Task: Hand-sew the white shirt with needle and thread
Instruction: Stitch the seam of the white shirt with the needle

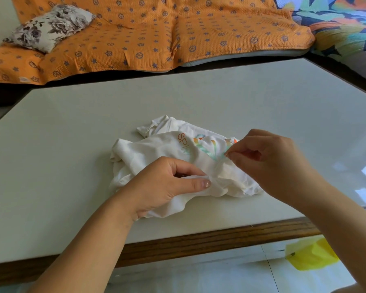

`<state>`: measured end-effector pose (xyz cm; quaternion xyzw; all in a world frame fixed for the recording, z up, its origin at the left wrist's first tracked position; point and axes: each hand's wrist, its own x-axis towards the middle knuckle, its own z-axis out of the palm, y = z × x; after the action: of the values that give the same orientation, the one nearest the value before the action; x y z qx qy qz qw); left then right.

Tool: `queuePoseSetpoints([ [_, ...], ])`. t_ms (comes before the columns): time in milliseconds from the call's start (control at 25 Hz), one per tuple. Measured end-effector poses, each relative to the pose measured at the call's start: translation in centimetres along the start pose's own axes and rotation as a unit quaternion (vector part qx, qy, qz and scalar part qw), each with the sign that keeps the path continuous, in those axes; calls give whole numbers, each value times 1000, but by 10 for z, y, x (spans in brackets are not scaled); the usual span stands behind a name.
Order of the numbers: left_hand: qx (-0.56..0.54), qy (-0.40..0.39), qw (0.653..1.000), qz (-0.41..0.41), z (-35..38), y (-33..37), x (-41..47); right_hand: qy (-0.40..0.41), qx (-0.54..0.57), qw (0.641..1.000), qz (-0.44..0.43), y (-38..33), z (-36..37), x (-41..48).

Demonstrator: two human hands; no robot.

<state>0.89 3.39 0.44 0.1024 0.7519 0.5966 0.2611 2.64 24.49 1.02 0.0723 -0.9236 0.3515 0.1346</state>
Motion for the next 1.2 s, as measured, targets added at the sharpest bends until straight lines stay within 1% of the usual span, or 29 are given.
queuePoseSetpoints([
  [120, 2, 4, 1000, 4, 0, 0, 0, 0, -1, 1000, -23, -4, -4, -4],
  [160, 3, 9, 1000, 8, -1, 0, -1, -14, 9, 999, -36, -7, -5, -7],
  [280, 12, 17, 1000, 21, -2, 0, -1, -98, -3, 993, -61, -13, 2, -16],
  [440, 36, 48, 998, 37, -4, -3, -1, -78, 4, 996, -47, -3, 4, -14],
  [600, 47, 79, 994, 55, -4, -4, -2, -93, 25, 995, -26, -7, 4, -15],
  [640, 46, 84, 994, 56, -4, -4, -2, -83, 42, 996, -15, -9, 4, -16],
  [720, 48, 91, 993, 58, -3, -3, -2, -22, 103, 994, 26, -11, 0, -15],
  [800, 47, 90, 993, 66, -3, -2, -2, 20, 199, 977, 69, -16, -8, -16],
  [840, 45, 88, 993, 70, -3, -2, -2, 12, 262, 962, 83, -20, -11, -18],
  [880, 41, 88, 993, 73, -3, -2, -2, -12, 321, 942, 95, -24, -12, -20],
  [920, 35, 89, 993, 74, -3, -2, -2, -43, 363, 924, 109, -29, -12, -23],
  [960, 31, 90, 993, 75, -3, -3, -2, -74, 380, 914, 123, -32, -10, -26],
  [1040, 22, 88, 993, 75, -3, -3, 0, -113, 349, 919, 141, -37, -5, -29],
  [1200, -5, 81, 994, 77, -2, -2, -1, -138, 253, 946, 146, -41, 0, -31],
])
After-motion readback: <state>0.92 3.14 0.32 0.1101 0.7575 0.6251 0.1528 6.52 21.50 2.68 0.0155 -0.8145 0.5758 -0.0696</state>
